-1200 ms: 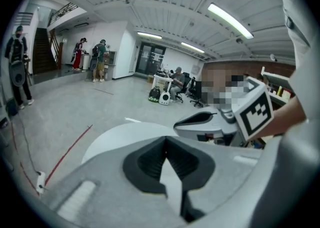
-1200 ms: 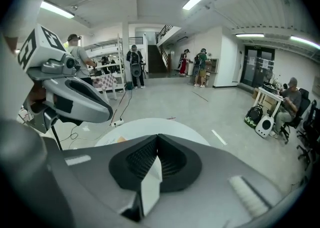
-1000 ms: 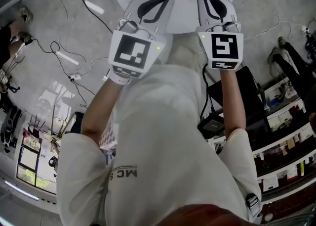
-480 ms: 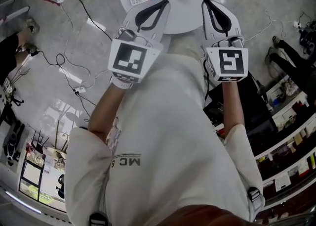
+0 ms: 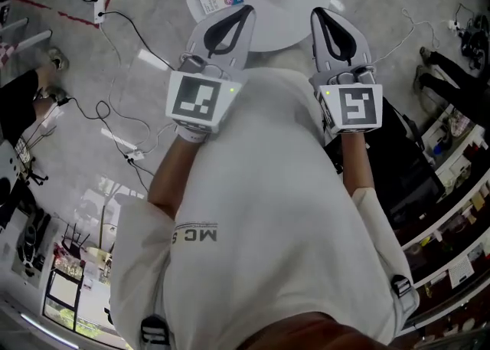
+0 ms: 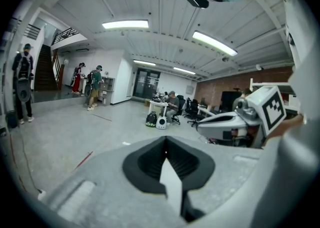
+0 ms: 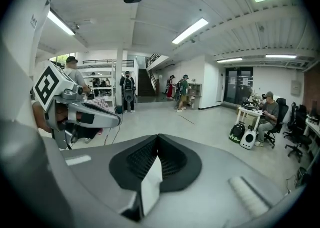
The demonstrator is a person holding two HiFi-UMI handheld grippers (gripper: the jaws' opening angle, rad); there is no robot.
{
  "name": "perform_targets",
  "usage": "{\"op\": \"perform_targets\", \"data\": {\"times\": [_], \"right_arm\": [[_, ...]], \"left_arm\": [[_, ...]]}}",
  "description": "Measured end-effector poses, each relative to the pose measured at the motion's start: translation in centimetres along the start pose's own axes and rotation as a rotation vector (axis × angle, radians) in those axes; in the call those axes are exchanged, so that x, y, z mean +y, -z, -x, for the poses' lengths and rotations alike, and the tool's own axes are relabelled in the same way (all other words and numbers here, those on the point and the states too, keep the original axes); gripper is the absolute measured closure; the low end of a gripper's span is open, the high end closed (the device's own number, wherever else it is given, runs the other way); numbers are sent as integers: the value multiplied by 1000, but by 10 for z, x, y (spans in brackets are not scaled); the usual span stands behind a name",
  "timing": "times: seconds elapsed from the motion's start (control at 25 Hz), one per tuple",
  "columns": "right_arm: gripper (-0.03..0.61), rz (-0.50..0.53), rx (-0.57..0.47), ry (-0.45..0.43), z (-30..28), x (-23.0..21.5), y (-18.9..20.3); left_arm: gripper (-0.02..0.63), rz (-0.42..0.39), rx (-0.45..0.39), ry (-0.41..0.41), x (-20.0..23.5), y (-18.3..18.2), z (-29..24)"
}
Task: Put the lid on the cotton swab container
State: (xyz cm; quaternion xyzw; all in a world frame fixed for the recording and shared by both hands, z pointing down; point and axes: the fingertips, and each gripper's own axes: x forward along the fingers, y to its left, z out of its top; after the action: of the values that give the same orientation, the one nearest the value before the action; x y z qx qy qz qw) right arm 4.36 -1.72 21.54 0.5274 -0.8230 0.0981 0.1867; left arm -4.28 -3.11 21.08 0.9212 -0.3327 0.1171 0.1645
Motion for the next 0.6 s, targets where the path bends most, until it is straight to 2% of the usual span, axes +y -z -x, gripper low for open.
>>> {"op": "perform_targets", "data": {"times": [0.2, 0.44, 0.6], "right_arm": [[581, -4, -26, 11, 17, 6, -10], [581, -2, -38, 28, 21, 15, -10], [581, -8, -34, 39, 26, 17, -8]], "left_arm": [[614, -21, -24, 4, -10, -10, 13], [615, -4, -21, 37, -15, -5, 20], [615, -30, -19, 47, -16, 0, 24]]}}
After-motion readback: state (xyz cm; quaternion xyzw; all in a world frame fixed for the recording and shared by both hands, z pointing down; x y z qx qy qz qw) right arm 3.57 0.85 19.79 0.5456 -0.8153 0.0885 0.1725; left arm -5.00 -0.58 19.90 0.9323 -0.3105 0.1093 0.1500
